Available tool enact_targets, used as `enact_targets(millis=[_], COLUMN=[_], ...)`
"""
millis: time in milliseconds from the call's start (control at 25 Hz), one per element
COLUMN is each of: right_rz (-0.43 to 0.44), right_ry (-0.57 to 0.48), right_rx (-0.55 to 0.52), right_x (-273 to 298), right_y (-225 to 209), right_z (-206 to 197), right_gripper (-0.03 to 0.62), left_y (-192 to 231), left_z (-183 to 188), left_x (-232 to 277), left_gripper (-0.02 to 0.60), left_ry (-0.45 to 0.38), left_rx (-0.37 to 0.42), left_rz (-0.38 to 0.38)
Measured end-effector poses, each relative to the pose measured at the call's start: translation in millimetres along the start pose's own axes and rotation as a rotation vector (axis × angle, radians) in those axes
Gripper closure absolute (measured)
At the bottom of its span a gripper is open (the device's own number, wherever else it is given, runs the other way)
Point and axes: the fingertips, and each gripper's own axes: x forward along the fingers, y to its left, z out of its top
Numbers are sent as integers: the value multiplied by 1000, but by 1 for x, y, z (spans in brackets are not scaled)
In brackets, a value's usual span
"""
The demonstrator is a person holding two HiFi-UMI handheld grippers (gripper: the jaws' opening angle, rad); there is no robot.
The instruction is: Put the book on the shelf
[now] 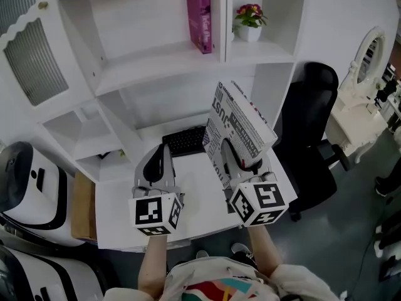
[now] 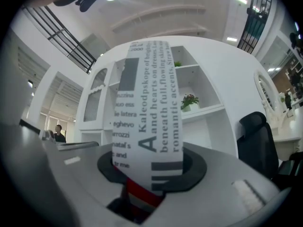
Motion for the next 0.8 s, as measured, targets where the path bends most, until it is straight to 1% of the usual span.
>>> enact_targets(millis=[120,200,360,440,600,800], right_rz=[29,48,117,130,130,133], right_ry=[-48,-76,-96,-101,-117,-122], right_rx=[27,25,37,20,-5,-28], right_x=[14,25,51,66,96,117], right_y=[7,12,27,34,41,43], right_z=[40,67,109,125,151,177], right_gripper=[439,439,439,439,439,439], left_y=[5,8,11,13,17,33], left_z=[14,24,45,52,58,56], left_x=[5,9,9,9,6,0], left_gripper=[583,583,583,583,583,583], left_ry=[-4,-14,-75,-89,-99,-86], left_rx=[-2,-3,-1,9,19,19], left_rz=[2,4,-2,3,12,57])
